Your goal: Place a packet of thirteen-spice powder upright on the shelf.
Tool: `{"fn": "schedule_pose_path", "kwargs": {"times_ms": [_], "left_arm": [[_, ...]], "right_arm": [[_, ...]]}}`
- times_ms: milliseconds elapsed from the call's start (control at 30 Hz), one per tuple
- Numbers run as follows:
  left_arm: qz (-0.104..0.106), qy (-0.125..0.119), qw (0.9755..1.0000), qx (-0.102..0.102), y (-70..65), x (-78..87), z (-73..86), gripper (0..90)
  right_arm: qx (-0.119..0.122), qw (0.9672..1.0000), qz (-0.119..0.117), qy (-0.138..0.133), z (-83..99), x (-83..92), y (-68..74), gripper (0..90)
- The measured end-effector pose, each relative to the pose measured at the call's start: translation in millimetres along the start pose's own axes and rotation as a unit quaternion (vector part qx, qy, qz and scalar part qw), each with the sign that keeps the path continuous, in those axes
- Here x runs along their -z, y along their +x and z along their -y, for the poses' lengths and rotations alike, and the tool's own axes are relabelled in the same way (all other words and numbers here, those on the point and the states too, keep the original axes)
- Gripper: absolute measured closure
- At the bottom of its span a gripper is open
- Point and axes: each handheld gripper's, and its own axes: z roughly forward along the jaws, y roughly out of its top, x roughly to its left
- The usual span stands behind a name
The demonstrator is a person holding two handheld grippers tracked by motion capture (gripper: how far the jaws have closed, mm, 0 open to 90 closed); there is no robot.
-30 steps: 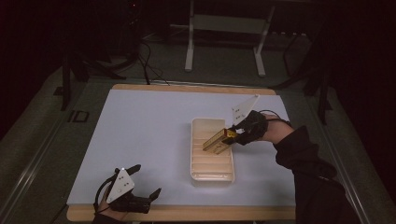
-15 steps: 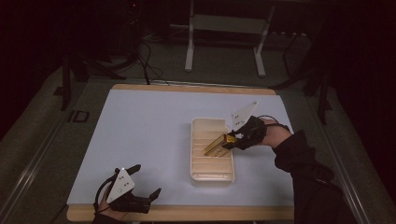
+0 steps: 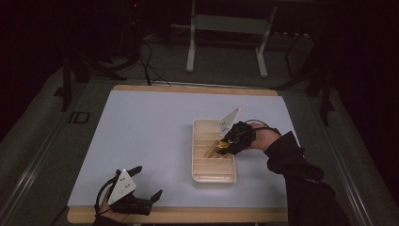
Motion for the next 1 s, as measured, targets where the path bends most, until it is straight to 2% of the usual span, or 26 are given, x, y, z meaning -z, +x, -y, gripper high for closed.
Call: {"fn": "schedule_pose_path", "kwargs": {"times_ms": [100, 533, 700, 833, 1000], "left_arm": [[0.000, 0.000, 1.0000, 0.000, 0.1, 0.0, 0.1, 0.0], [0.001, 0.000, 1.0000, -0.001, 0.1, -0.1, 0.0, 0.0], [0.001, 0.000, 1.0000, -0.001, 0.0, 0.1, -0.2, 0.0], [0.001, -0.001, 1.0000, 0.000, 0.0, 0.4, 0.0, 0.0], [0.002, 0.000, 1.0000, -0.002, -0.1, -0.3, -0.1, 0.0]], "right_arm": [[0.000, 1.0000, -0.001, 0.006, -3.5, -9.0, 0.0, 67.3], [-0.017, 0.9996, -0.008, -0.021, -13.1, -22.2, -0.1, 66.4], [-0.015, 0.9997, -0.007, -0.015, -16.4, -24.1, 0.4, 65.8], [-0.025, 0.9996, -0.003, -0.015, -15.0, -20.9, -0.2, 59.8], [-0.051, 0.9979, 0.013, -0.038, -10.1, -7.2, -1.1, 46.0]]}}
